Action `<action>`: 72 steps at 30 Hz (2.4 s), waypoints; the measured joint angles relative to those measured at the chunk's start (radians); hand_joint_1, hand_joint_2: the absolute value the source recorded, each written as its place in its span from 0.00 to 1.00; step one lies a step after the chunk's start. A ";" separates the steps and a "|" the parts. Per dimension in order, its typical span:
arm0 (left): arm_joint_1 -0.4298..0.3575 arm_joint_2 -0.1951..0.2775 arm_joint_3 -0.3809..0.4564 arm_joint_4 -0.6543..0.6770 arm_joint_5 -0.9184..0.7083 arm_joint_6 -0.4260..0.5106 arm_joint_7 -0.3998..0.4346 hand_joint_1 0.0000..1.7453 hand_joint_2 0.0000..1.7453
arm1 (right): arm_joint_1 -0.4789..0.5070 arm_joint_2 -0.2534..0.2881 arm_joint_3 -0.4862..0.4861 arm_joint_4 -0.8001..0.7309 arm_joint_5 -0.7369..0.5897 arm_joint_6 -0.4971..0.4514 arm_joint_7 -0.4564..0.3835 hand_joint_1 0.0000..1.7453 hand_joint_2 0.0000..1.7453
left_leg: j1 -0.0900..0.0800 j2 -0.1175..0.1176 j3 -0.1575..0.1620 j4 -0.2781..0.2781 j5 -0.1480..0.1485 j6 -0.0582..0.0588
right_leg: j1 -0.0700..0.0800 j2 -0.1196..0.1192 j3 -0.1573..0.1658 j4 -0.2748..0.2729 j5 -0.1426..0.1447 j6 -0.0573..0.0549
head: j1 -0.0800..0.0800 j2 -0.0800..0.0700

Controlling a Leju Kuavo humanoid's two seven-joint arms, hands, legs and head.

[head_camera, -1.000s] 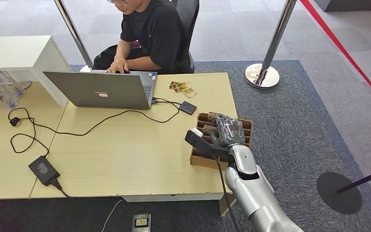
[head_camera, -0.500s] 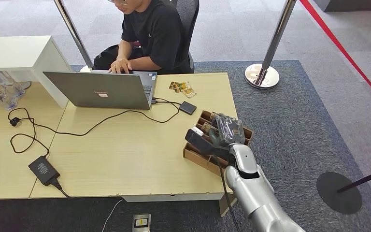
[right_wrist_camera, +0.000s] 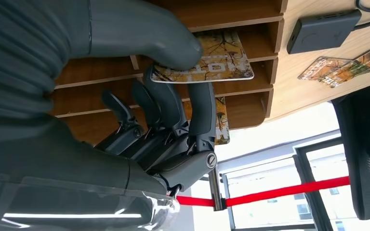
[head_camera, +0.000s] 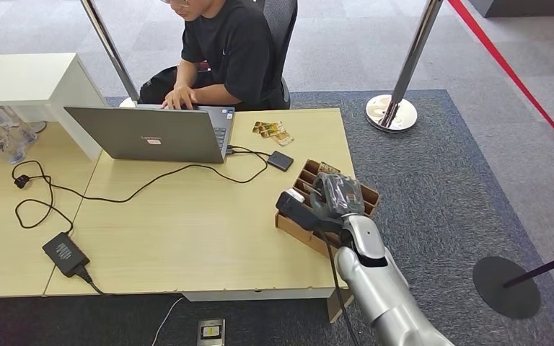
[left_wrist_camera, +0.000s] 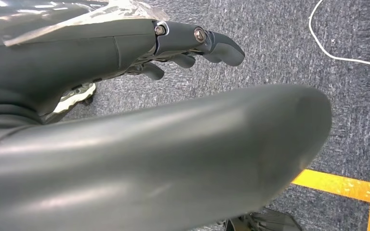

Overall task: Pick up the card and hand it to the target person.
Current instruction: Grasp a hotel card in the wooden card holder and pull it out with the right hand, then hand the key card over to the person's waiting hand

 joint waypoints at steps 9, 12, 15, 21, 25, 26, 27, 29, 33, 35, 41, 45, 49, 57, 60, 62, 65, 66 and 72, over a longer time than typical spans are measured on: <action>0.000 0.000 0.000 0.000 -0.002 0.000 0.001 0.00 0.00 | 0.020 -0.012 0.000 -0.080 -0.033 0.023 -0.015 0.84 1.00 | 0.000 0.000 0.000 0.000 0.000 0.000 | 0.000 0.000 0.000 0.000 0.000 0.000 | 0.000 0.000; 0.000 0.000 0.000 0.000 -0.004 0.001 0.002 0.00 0.00 | 0.025 -0.018 0.000 -0.109 -0.038 0.025 -0.016 0.84 1.00 | 0.000 0.000 0.000 0.000 0.000 0.000 | 0.000 0.000 0.000 0.000 0.000 0.000 | 0.000 0.000; 0.000 0.000 0.000 0.000 -0.005 0.002 0.002 0.00 0.00 | 0.029 -0.023 0.000 -0.138 -0.040 0.025 -0.016 0.83 1.00 | 0.000 0.000 0.000 0.000 0.000 0.000 | 0.000 0.000 0.000 0.000 0.000 0.000 | 0.000 0.000; 0.002 0.000 0.000 0.000 -0.007 0.003 0.003 0.00 0.00 | 0.038 -0.036 0.000 -0.218 -0.061 0.021 -0.036 0.80 1.00 | 0.000 0.000 -0.001 0.000 0.000 0.000 | 0.000 0.000 -0.001 0.000 0.000 0.000 | 0.000 0.000; 0.002 0.001 0.000 0.000 -0.009 0.004 0.006 0.00 0.00 | 0.040 -0.045 0.000 -0.277 -0.076 0.027 -0.047 0.82 1.00 | 0.000 0.000 -0.001 0.000 0.000 0.000 | 0.000 0.000 -0.001 0.000 0.000 0.000 | 0.000 0.000; 0.002 0.001 0.000 0.000 -0.009 0.004 0.006 0.00 0.00 | 0.040 -0.046 0.000 -0.289 -0.079 0.028 -0.049 0.83 1.00 | 0.000 0.000 -0.001 0.000 0.000 0.000 | 0.000 0.000 -0.001 0.000 0.000 0.000 | 0.000 0.000; 0.002 0.001 0.000 0.000 -0.010 0.005 0.007 0.00 0.00 | 0.040 -0.047 0.000 -0.300 -0.082 0.030 -0.051 0.84 1.00 | 0.000 0.000 -0.001 0.000 0.000 0.000 | 0.000 0.000 -0.001 0.000 0.000 0.000 | 0.000 0.000; 0.002 0.002 0.000 0.000 -0.012 0.005 0.008 0.00 0.00 | 0.040 -0.048 0.000 -0.318 -0.090 0.034 -0.055 0.85 1.00 | 0.000 0.000 -0.001 0.000 0.000 0.000 | 0.000 0.000 -0.001 0.000 0.000 0.000 | 0.000 0.000; 0.003 0.003 0.000 0.000 -0.016 0.005 0.008 0.00 0.00 | 0.035 -0.049 0.002 -0.339 -0.105 0.040 -0.063 0.85 1.00 | 0.000 0.000 -0.001 0.000 0.000 0.000 | 0.000 0.000 0.000 0.000 0.000 0.000 | 0.000 0.000; 0.003 0.004 0.000 0.000 -0.017 0.005 0.008 0.00 0.00 | 0.027 -0.048 0.003 -0.342 -0.111 0.042 -0.066 0.86 1.00 | 0.000 0.000 -0.001 0.000 0.000 0.000 | 0.000 0.000 0.000 0.000 0.000 0.000 | 0.000 0.000; 0.002 0.007 0.000 0.000 -0.023 0.004 0.008 0.00 0.00 | -0.019 -0.040 0.007 -0.318 -0.132 0.051 -0.066 0.86 1.00 | 0.000 0.000 -0.001 0.000 0.000 0.000 | 0.000 0.000 0.000 0.000 0.000 0.000 | 0.000 0.000; 0.002 0.008 0.000 0.000 -0.028 0.004 0.011 0.00 0.00 | -0.062 -0.025 0.008 -0.264 -0.143 0.049 -0.064 0.86 1.00 | 0.000 0.000 -0.001 0.000 0.000 0.000 | 0.000 0.000 0.000 0.000 0.000 0.000 | 0.000 0.000; 0.002 0.010 0.000 0.001 -0.029 0.004 0.015 0.00 0.00 | -0.088 -0.011 0.008 -0.222 -0.148 0.049 -0.064 0.86 1.00 | 0.000 0.000 -0.001 0.000 0.001 0.000 | 0.000 0.000 0.000 0.000 0.000 0.000 | 0.000 0.000; 0.001 0.013 0.000 0.002 -0.029 0.009 0.026 0.00 0.00 | -0.161 0.037 0.008 -0.101 -0.153 0.041 -0.071 0.85 1.00 | 0.000 0.000 -0.001 0.000 0.001 0.000 | 0.000 0.000 -0.001 0.001 0.000 0.000 | 0.000 0.000; 0.001 0.013 0.000 0.003 -0.027 0.009 0.025 0.00 0.00 | -0.184 0.054 0.008 -0.061 -0.157 0.038 -0.077 0.85 1.00 | 0.000 0.000 -0.001 0.000 0.001 0.000 | 0.000 0.000 -0.001 0.001 0.000 0.000 | 0.000 0.000; 0.001 0.014 0.000 0.003 -0.026 0.010 0.025 0.00 0.00 | -0.192 0.062 0.008 -0.042 -0.159 0.036 -0.080 0.86 1.00 | 0.000 0.000 -0.001 0.000 0.001 0.000 | 0.000 0.000 -0.001 0.001 0.000 0.000 | 0.000 0.000; 0.001 0.014 0.000 0.003 -0.026 0.013 0.024 0.00 0.00 | -0.203 0.072 0.008 -0.022 -0.160 0.033 -0.084 0.86 1.00 | 0.000 0.000 -0.001 0.000 0.001 0.000 | 0.000 0.000 -0.001 0.001 0.000 0.000 | 0.000 0.000; 0.001 0.015 0.000 0.003 -0.026 0.013 0.023 0.00 0.00 | -0.207 0.075 0.008 -0.016 -0.160 0.032 -0.085 0.86 1.00 | 0.000 0.000 -0.001 0.000 0.001 0.000 | 0.000 0.000 -0.001 0.001 0.001 0.000 | 0.000 0.000; 0.001 0.015 0.000 0.005 -0.026 0.016 0.020 0.00 0.00 | -0.222 0.085 0.008 0.010 -0.161 0.028 -0.087 0.85 1.00 | 0.000 0.000 -0.001 0.000 0.001 0.000 | 0.000 0.000 -0.001 0.001 0.001 0.000 | 0.000 0.000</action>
